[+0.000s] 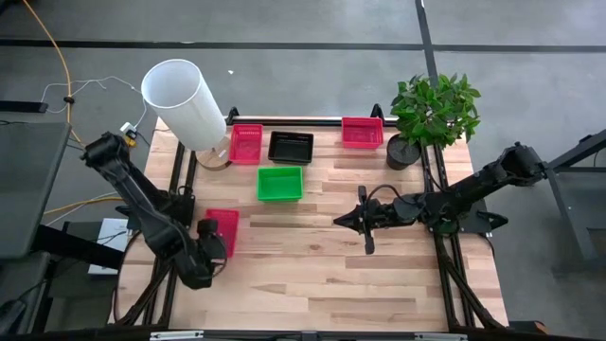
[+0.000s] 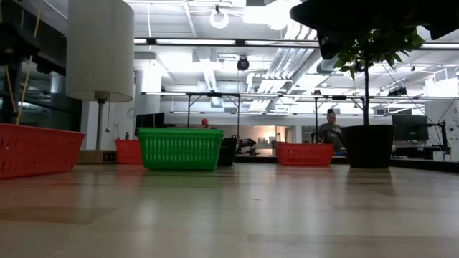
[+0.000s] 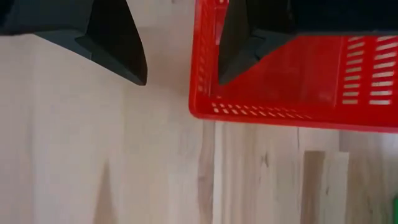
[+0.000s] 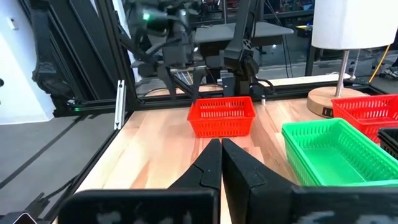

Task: Stack baskets by color
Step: Stack the bottom red basket on top of the left top red basket

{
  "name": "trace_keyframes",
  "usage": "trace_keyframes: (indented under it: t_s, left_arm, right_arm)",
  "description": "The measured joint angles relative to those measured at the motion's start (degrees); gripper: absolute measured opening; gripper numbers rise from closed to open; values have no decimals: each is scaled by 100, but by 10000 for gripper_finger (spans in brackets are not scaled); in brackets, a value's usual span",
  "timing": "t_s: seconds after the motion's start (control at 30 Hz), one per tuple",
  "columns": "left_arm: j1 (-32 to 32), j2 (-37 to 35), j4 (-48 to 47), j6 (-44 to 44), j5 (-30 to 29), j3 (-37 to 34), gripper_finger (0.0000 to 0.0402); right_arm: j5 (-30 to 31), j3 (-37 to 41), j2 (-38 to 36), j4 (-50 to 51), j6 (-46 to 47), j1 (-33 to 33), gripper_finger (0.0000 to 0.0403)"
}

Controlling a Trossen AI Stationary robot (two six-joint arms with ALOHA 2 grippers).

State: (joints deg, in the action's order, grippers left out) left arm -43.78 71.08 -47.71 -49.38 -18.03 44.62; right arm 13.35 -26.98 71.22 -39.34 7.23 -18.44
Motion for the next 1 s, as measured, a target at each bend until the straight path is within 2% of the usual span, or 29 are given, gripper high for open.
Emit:
trace_keyframes:
  t_s: [0.27,0.5,0.6,0.73,0.8,1.0]
  left_arm:
    - [-134,977,94,13,196,0,184]
    - [-130,1544,99,-46,223,0,178]
    - [-79,1734,81,0,353,0,144]
    - [66,1862,-101,-162,448,0,43]
    - [140,1875,-136,-358,156,0,13]
    - [229,1879,-212,-850,-1151,295,2]
  right_arm:
    - [11,0,2,16,4,0,0]
    - [15,0,2,16,-14,0,0]
    - [15,0,2,14,-16,0,0]
    - [18,0,2,14,-79,2,0]
    - [62,0,2,12,-80,4,0]
    - [325,0,2,15,-82,4,0]
